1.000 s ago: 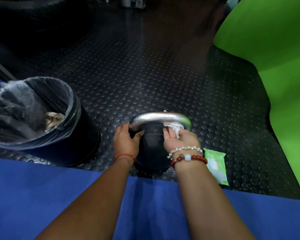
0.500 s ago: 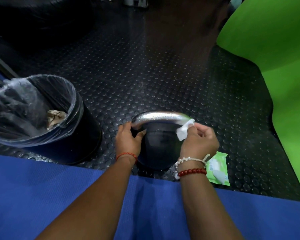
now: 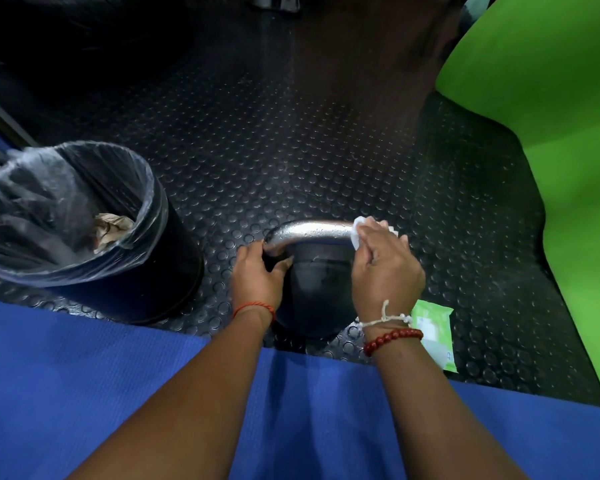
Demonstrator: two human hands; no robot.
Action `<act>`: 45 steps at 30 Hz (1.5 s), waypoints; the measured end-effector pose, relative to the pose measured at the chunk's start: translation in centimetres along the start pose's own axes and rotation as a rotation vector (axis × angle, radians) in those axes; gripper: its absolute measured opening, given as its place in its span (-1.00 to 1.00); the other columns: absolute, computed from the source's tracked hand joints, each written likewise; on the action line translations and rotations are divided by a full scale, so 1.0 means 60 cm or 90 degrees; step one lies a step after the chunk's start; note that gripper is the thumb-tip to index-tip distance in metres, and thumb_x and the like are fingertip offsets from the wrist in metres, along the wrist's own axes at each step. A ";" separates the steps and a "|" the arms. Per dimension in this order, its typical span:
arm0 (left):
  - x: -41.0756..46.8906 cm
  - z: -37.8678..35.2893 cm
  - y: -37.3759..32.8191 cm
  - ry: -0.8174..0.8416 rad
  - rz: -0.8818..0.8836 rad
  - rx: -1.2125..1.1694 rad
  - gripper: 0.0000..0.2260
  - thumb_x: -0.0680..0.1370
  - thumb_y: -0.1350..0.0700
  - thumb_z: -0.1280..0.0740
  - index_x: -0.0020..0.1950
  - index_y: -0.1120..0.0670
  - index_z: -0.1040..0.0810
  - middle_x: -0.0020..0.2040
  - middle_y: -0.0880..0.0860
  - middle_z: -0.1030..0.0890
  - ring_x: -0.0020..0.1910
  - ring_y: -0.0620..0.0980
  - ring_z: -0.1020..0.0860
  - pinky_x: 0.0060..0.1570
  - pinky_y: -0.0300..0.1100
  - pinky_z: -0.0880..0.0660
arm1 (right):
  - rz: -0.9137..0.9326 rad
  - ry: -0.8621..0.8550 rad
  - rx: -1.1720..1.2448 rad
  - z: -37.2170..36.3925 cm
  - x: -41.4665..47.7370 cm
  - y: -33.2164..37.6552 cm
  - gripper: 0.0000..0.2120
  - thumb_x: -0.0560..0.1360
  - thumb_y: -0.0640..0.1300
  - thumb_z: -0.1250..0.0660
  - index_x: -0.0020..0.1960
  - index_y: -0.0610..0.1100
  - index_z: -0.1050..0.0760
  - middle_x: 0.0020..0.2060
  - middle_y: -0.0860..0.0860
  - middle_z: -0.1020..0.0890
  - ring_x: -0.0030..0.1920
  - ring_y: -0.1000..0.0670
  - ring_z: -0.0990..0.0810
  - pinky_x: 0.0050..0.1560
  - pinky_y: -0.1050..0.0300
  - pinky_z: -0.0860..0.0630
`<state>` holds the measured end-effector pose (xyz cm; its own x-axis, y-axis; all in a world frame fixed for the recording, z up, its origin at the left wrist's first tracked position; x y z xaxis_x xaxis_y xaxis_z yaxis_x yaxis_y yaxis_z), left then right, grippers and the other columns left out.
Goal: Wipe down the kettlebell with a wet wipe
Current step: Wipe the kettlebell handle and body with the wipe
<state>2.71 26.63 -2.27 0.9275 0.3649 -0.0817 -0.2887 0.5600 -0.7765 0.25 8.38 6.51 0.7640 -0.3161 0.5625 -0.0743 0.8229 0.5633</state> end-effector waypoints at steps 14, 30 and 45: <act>-0.001 0.001 -0.002 0.002 0.012 -0.004 -0.80 0.45 -0.01 -0.44 -0.03 0.02 -0.51 0.03 -0.02 -0.47 -0.09 -0.04 -0.45 -0.02 -0.19 -0.44 | 0.014 0.196 0.014 -0.007 0.055 -0.012 -0.88 0.46 -0.25 -0.35 -0.10 -0.10 -0.66 -0.04 0.00 -0.70 -0.10 -0.05 -0.68 0.08 -0.21 -0.55; 0.000 0.002 -0.006 0.007 0.005 -0.025 -0.82 0.45 0.03 -0.45 -0.07 0.04 -0.49 -0.01 -0.03 -0.45 -0.09 -0.04 -0.45 -0.02 -0.21 -0.41 | 0.047 0.357 -0.092 -0.015 0.099 0.009 -0.74 0.48 -0.34 -0.25 -0.05 -0.11 -0.67 -0.25 -0.09 -0.69 -0.33 -0.09 -0.62 -0.25 -0.01 -0.63; 0.000 0.000 -0.001 -0.001 0.008 -0.026 -0.81 0.44 0.04 -0.45 -0.04 0.05 -0.52 -0.03 -0.05 -0.43 -0.04 0.01 -0.49 0.03 -0.14 -0.47 | 0.118 0.377 -0.093 0.004 0.088 0.018 -0.74 0.44 -0.37 -0.24 -0.04 -0.19 -0.67 -0.04 -0.09 -0.70 -0.09 -0.07 -0.68 -0.02 -0.02 -0.62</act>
<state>2.74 26.60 -2.26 0.9236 0.3726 -0.0905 -0.2901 0.5245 -0.8005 4.05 7.48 10.25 0.9747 0.1181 0.1898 -0.1835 0.9078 0.3770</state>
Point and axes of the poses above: each hand's wrist, its own x-axis towards the middle knuckle, its own z-axis out of the back of the hand, y = z × x, the point moved 5 cm from there along x, towards the middle knuckle
